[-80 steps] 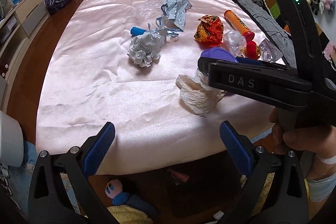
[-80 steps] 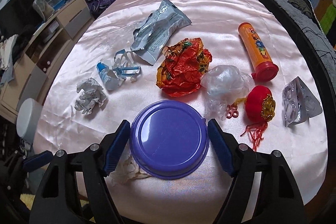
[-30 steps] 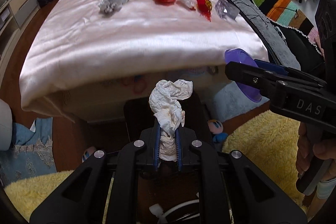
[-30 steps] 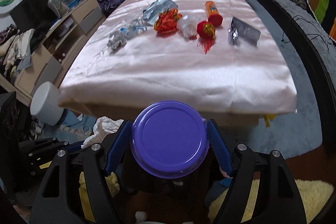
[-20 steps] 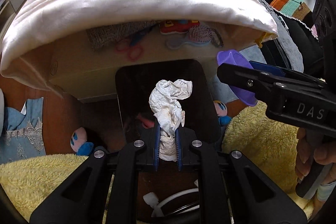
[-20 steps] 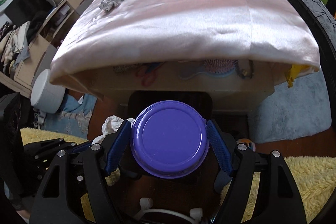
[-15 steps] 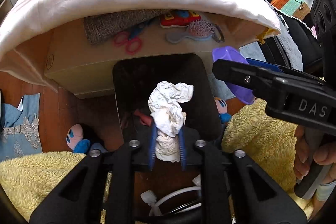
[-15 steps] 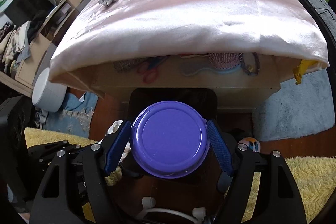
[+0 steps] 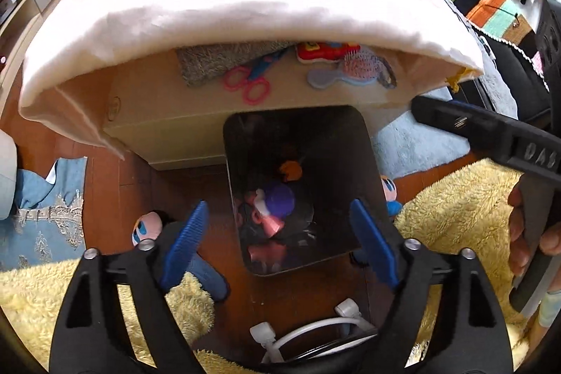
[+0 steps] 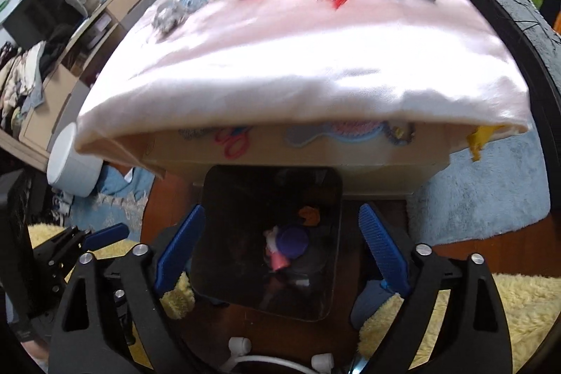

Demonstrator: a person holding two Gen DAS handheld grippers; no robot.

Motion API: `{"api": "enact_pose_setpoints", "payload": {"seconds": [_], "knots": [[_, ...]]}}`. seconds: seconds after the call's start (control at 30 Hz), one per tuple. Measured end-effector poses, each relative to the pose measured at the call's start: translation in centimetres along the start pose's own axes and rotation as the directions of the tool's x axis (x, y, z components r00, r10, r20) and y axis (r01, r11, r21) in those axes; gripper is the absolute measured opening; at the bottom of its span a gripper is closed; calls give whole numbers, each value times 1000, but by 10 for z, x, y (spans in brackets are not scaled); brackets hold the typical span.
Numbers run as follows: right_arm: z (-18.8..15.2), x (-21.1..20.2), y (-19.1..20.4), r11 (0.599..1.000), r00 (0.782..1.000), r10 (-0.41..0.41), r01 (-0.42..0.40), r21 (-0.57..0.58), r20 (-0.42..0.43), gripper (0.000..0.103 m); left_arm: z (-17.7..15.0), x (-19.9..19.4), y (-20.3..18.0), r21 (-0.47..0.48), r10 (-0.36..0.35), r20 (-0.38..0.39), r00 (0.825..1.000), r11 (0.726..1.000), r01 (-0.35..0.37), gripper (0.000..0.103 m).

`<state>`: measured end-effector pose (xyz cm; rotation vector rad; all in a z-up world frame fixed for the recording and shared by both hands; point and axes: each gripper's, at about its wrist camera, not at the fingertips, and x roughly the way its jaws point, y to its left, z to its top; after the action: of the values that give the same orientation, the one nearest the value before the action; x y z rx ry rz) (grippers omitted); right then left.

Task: Collect trash
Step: 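Lower the bowl and tissue into the black bin and open both tools, then raise both tools back over the table, then grasp the silver blister pack with the right tool while the left tool grasps crumpled foil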

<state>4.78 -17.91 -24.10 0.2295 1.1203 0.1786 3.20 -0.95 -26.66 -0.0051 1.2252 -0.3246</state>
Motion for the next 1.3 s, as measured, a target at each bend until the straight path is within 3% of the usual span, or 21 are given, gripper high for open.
{"api": "enact_pose_setpoints", "payload": {"seconds": [0.13,0.37,0.57,1.0,1.3], "knots": [[13,-23,-12,999,997,-29,27,27,70,93,10,-19,4,-9,17,47,999,1000,-17,86],[39,-50,-22,997,985,-70,64,43,154,93,39,-48,8,-17,54,117,992,999,-52,87],[62,-61,-28,992,963,-125,122,28,238,93,67,-69,9,-28,83,176,981,996,-80,87],[121,-52,-56,983,950,-181,182,20,254,88,145,-63,24,-47,121,216,969,992,-113,85],[153,-23,-79,980,954,-201,194,54,222,85,199,-35,37,-80,121,198,973,991,-107,70]]}}
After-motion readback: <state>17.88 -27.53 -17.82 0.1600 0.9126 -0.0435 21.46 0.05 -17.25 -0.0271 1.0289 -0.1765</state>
